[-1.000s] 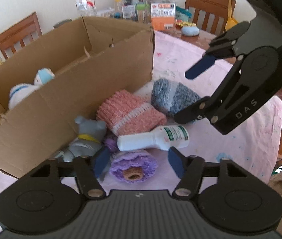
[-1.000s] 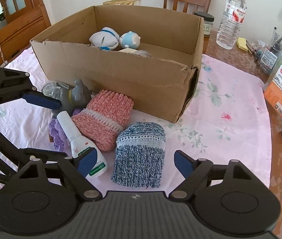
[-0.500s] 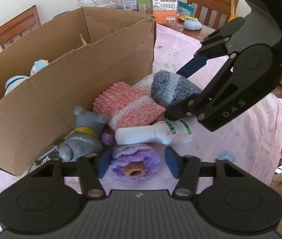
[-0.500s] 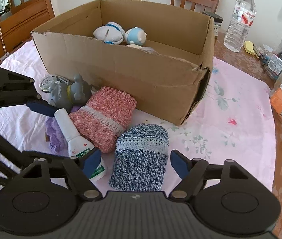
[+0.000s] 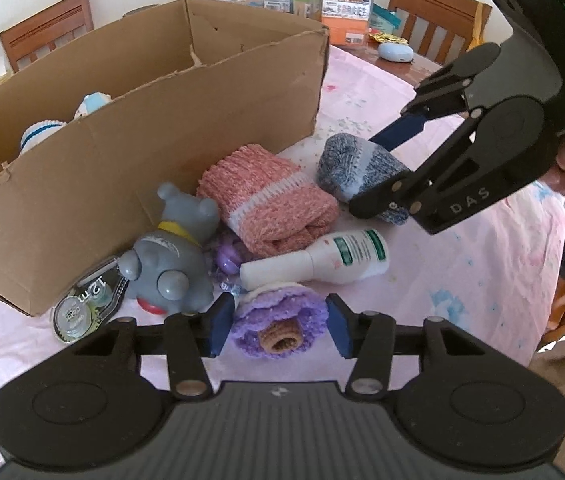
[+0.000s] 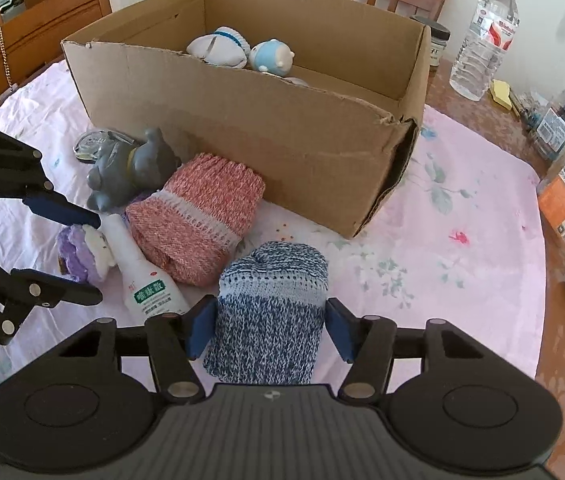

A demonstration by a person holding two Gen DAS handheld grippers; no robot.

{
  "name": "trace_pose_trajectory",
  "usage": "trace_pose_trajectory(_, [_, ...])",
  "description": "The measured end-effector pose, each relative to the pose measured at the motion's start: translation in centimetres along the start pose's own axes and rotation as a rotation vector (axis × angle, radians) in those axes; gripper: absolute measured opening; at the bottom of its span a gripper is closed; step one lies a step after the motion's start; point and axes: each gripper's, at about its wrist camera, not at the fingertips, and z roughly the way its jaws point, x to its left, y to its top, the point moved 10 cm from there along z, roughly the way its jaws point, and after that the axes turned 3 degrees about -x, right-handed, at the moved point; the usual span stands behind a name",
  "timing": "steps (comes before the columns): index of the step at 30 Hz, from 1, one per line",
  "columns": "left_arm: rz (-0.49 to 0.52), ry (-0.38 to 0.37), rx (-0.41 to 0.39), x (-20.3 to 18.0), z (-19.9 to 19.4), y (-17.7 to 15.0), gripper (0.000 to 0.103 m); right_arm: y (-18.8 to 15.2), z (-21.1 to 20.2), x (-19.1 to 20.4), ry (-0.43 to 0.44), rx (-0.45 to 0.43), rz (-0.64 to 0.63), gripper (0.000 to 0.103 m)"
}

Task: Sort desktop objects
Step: 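Grasp the purple crocheted item with the left tool while the right tool grasps the grey-blue sock, then lift the purple item and grey-blue sock and carry both over the box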

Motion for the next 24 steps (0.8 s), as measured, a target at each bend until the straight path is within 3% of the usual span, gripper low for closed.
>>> trace_pose_trajectory(10, [0.004, 0.016, 0.005, 0.0, 0.1, -0.3, 0.046, 0.2, 1.3, -0.2, 0.005, 0.014, 0.023, 0.064])
trace_pose_trajectory(24, [0.034, 0.020, -0.051, 0.6, -3.8, 1.1, 0.044, 1.5, -2.9, -0.9, 0.007, -0.047, -0.013, 0.062])
